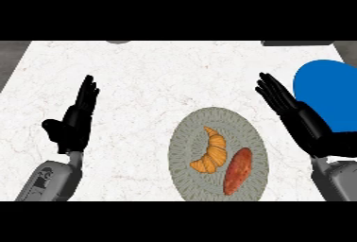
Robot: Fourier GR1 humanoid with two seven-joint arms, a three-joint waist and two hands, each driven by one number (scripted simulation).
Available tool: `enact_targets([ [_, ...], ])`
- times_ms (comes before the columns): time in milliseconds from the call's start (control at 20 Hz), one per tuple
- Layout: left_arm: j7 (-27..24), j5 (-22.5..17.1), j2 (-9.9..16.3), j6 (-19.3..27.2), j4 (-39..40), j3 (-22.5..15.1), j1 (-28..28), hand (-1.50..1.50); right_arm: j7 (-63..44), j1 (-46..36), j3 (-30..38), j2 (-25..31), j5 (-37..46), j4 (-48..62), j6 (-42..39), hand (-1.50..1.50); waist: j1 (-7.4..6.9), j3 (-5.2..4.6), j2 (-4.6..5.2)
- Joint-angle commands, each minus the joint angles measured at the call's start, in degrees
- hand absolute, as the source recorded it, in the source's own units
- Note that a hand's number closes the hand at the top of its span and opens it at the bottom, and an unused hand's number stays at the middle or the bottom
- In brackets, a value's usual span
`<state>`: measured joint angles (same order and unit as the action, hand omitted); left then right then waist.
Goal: Pick the croissant from the placemat and place it in the plate
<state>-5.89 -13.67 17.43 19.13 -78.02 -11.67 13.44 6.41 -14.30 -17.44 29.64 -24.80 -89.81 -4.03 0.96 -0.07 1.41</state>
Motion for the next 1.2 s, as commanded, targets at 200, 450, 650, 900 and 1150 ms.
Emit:
enact_targets([
  [200, 10.24, 1.89, 2.43, 1.18, 1.75, -0.13, -4.5, 0.0, -8.56, 0.18, -1.75, -12.36, 2.01, -6.35, 15.28, 1.5, -1.25, 0.05, -1.62],
  [450, 9.72, 1.85, 1.55, 0.79, 4.28, -1.32, -6.62, 0.0, -6.86, -1.75, -4.59, 13.5, 35.06, -0.55, 18.28, 1.5, 0.54, -1.08, -2.68],
  [650, 10.65, 0.49, 2.15, -0.45, 2.67, -0.61, -7.58, 0.0, -2.47, 11.15, -3.21, -11.99, 25.59, -0.64, 37.2, 1.5, 0.58, 0.43, -1.6],
  [900, 16.2, 2.37, 1.25, 0.96, -1.03, -3.14, -7.04, 0.0, 21.29, 17.97, -8.74, -16.63, 20.68, 2.72, 26.95, -1.5, -1.02, 0.24, -1.4],
  [1150, 17.28, 3.66, 0.51, 2.73, -3.3, -3.41, -8.47, 0.0, 5.22, 14.04, -13.64, -6.5, 36.3, 0.87, 29.43, -1.5, -0.82, -0.03, -1.64],
])
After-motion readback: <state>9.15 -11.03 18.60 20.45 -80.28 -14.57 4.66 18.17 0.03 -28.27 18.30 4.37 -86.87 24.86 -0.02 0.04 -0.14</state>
